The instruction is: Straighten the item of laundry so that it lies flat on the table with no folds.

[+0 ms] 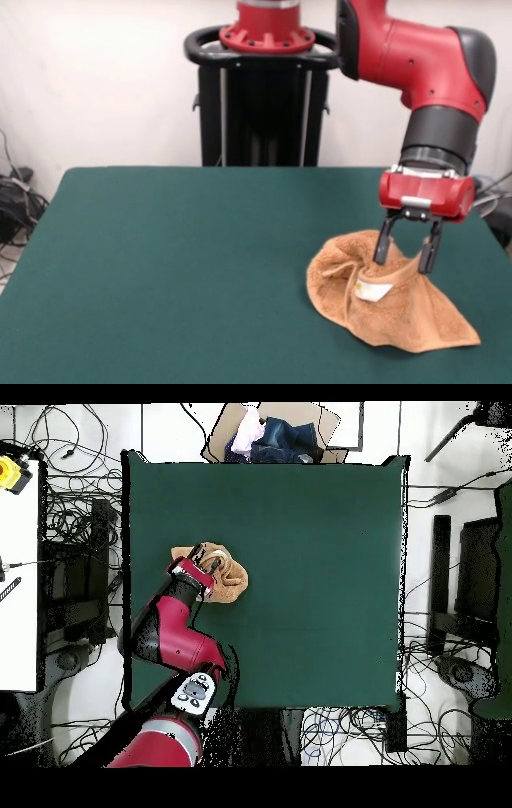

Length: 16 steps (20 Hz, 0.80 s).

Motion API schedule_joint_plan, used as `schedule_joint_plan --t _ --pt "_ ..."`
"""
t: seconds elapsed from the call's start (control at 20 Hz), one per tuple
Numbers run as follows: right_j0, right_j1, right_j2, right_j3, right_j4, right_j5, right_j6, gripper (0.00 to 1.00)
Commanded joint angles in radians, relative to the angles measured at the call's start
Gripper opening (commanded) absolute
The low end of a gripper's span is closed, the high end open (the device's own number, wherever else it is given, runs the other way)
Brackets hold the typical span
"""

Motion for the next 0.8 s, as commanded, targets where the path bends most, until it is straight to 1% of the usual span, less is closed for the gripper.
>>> schedule_joint_plan --t 0.05,0.2,0.45,0.65,0.8 --pt "-0.034 0.002 0.139 -0.028 -0.004 0.068 0.25 1.0" --pt "-0.023 -0.006 0.139 -0.023 0.031 0.103 0.225 1.0" --pt "-0.043 -0.027 0.156 -0.011 0.02 0.165 0.212 1.0" --pt "-0.034 -0.049 0.151 0.003 0.067 0.244 0.182 1.0" --pt "-0.027 -0.048 0.146 -0.001 0.087 0.284 0.176 1.0"
